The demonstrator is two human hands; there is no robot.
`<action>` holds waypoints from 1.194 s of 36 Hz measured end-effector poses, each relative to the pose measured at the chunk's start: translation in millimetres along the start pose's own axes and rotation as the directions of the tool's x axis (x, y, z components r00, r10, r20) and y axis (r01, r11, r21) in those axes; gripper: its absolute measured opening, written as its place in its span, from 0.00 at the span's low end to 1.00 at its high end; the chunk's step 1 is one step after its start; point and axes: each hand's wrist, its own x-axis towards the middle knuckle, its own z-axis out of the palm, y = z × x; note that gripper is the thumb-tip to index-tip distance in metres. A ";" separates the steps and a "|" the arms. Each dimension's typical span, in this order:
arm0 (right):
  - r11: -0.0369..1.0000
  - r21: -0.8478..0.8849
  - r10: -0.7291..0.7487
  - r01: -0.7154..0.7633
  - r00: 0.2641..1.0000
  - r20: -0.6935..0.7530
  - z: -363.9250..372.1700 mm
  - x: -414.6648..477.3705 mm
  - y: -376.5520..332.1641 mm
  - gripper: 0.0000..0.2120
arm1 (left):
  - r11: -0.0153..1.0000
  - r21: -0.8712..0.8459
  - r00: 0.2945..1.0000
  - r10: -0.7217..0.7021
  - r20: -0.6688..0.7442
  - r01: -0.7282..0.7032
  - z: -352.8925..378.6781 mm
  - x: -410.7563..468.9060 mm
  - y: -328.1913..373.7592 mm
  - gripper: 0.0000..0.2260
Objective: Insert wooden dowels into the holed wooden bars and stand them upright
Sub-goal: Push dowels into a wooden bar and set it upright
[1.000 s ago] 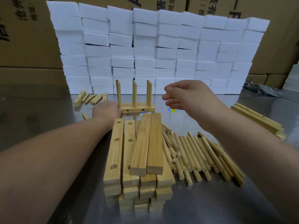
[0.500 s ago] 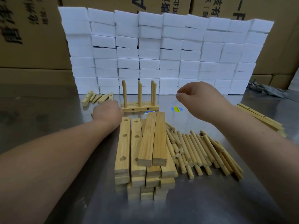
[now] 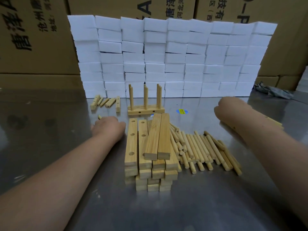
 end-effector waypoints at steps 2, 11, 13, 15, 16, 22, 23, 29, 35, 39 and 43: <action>1.000 -0.020 0.023 -0.023 0.999 0.029 7.8 3.1 6.3 0.07 | 1.000 -0.009 1.000 -0.012 0.004 0.012 -0.2 0.5 -1.7 0.19; 0.986 -0.161 0.070 -0.049 0.989 0.132 26.2 1.7 15.3 0.08 | 0.999 -0.030 0.998 -0.023 -0.051 0.021 -0.2 -0.2 0.0 0.14; 0.991 -0.133 0.047 -0.031 0.992 0.114 28.2 -0.7 15.9 0.10 | 0.998 -0.055 0.998 -0.029 -0.063 0.026 -0.8 0.4 0.3 0.13; 0.992 -0.128 0.005 0.005 0.997 0.077 30.6 -2.2 17.4 0.12 | 0.996 -0.084 0.998 -0.019 -0.064 0.013 -1.0 1.4 -0.6 0.16; 0.993 -0.122 0.002 0.005 0.998 0.060 31.7 -1.6 18.0 0.11 | 0.995 -0.096 0.998 -0.016 -0.068 0.009 -1.0 1.5 -1.3 0.18; 0.988 -0.140 0.069 -0.063 0.997 0.039 33.0 -1.1 23.6 0.06 | 0.996 -0.056 0.997 -0.077 -0.012 0.076 -2.6 3.4 -2.4 0.16; 0.988 -0.143 0.070 -0.062 0.996 0.048 33.5 -1.8 23.1 0.05 | 0.995 -0.056 0.997 -0.079 -0.007 0.078 -2.3 3.5 -2.5 0.14; 0.988 -0.146 0.045 -0.044 0.999 0.003 36.2 0.3 20.8 0.05 | 0.989 -0.092 0.993 -0.117 0.024 0.119 -4.4 3.0 -2.6 0.07; 0.993 -0.109 0.055 -0.051 0.998 0.040 39.2 3.1 21.9 0.05 | 0.989 -0.085 0.993 -0.118 0.014 0.119 -4.8 1.0 -2.0 0.12; 0.999 -0.019 0.027 -0.029 0.998 -0.055 38.3 5.5 18.9 0.04 | 0.974 -0.204 0.995 -0.103 -0.012 0.098 -7.0 1.7 -2.3 0.16; 0.995 0.030 -0.088 0.097 0.972 -0.218 36.7 8.7 12.6 0.06 | 0.939 -0.344 0.990 -0.036 -0.138 -0.014 -6.1 -1.6 -1.8 0.14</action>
